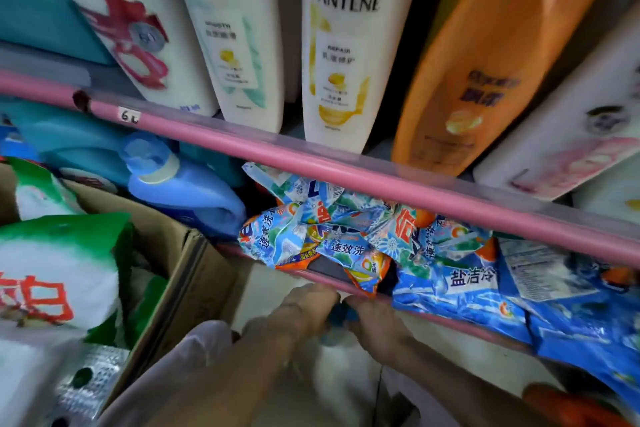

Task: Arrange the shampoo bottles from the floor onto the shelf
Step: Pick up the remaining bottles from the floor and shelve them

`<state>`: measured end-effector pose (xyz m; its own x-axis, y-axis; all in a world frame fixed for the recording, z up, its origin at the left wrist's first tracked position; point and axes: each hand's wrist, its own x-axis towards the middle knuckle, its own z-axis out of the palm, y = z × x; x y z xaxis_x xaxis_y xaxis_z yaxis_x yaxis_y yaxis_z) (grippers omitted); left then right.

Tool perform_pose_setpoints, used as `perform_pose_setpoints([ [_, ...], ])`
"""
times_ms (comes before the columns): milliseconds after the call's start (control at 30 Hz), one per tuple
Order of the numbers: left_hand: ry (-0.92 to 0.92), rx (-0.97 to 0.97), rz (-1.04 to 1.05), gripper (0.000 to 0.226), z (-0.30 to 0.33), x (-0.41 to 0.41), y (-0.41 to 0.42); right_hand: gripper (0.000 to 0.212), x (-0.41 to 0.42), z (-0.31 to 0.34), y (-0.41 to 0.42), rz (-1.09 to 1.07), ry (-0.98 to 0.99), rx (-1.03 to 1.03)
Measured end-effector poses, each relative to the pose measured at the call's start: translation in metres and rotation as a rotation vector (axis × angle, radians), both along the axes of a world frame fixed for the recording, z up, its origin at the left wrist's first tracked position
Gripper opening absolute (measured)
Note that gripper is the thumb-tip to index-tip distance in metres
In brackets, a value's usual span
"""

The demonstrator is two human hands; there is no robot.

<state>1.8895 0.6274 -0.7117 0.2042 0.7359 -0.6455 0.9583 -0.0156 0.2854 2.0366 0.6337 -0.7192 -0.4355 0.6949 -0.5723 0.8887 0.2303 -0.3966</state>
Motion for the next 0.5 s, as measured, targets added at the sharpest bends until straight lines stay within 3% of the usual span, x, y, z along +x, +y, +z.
perform_pose_setpoints([
  [100, -0.144, 0.066, -0.014, 0.03, 0.047, -0.006, 0.002, 0.042, 0.008, 0.043, -0.009, -0.079, 0.126, 0.072],
  [300, -0.416, 0.249, 0.108, 0.019, 0.159, -0.006, -0.007, 0.039, 0.034, 0.157, -0.032, -0.244, 0.418, 0.28],
  [500, -0.714, 0.593, 0.211, 0.02, 0.258, 0.02, -0.036, 0.052, 0.057, 0.249, -0.07, -0.421, 0.91, 0.504],
])
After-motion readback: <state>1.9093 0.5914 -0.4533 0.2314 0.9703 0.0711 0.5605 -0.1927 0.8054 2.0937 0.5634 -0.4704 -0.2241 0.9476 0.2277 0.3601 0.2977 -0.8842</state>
